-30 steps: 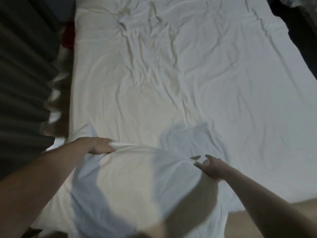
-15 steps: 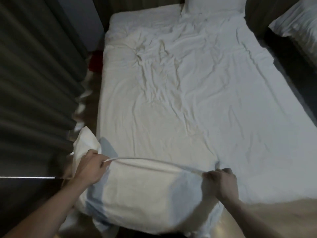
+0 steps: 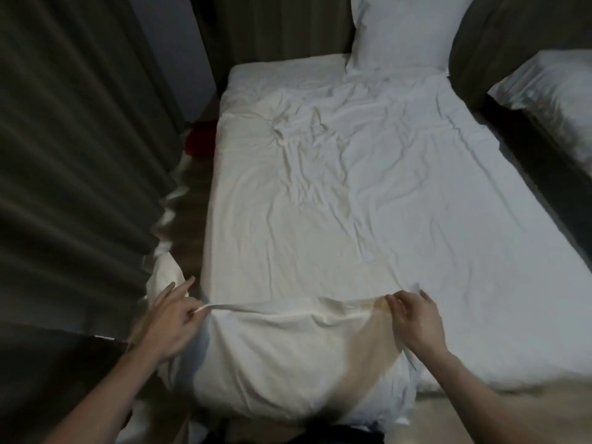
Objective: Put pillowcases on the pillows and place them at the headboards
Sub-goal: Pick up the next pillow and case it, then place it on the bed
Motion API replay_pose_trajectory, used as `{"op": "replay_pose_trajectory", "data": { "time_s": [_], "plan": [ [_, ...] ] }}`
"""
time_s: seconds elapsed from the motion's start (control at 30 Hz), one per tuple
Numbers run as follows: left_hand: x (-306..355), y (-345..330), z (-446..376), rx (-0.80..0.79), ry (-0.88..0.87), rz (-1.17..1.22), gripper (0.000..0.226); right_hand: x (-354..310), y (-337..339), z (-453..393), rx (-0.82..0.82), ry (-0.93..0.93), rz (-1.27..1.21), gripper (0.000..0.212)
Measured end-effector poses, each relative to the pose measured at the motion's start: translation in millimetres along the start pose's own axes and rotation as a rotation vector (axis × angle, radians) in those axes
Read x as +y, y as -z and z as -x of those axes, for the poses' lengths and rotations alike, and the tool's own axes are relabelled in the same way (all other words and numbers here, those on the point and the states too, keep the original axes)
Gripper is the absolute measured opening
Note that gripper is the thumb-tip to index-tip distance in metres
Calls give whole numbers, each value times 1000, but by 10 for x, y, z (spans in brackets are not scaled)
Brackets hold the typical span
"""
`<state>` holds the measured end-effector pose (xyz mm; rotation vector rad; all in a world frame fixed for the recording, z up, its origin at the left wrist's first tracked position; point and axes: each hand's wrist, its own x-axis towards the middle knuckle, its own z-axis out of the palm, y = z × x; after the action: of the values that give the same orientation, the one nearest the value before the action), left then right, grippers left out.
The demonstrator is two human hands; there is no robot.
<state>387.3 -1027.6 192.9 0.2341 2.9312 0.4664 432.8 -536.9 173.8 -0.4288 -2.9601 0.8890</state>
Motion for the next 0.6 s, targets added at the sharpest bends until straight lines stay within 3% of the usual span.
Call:
{"op": "replay_pose_trajectory", "data": {
  "time_s": [0.13,0.33,0.6],
  "plan": [
    [-369,280,167,-21,-138,57,55,-399,-103,294,82,-26,-77,25],
    [-1043,519,508,-49,-138,133,56,-1215,-396,805,343,-82,-126,30],
    [-1748,1143,460,119,-172,202,46,-2034,-557,1210,450,-113,-148,17]
  ]
}}
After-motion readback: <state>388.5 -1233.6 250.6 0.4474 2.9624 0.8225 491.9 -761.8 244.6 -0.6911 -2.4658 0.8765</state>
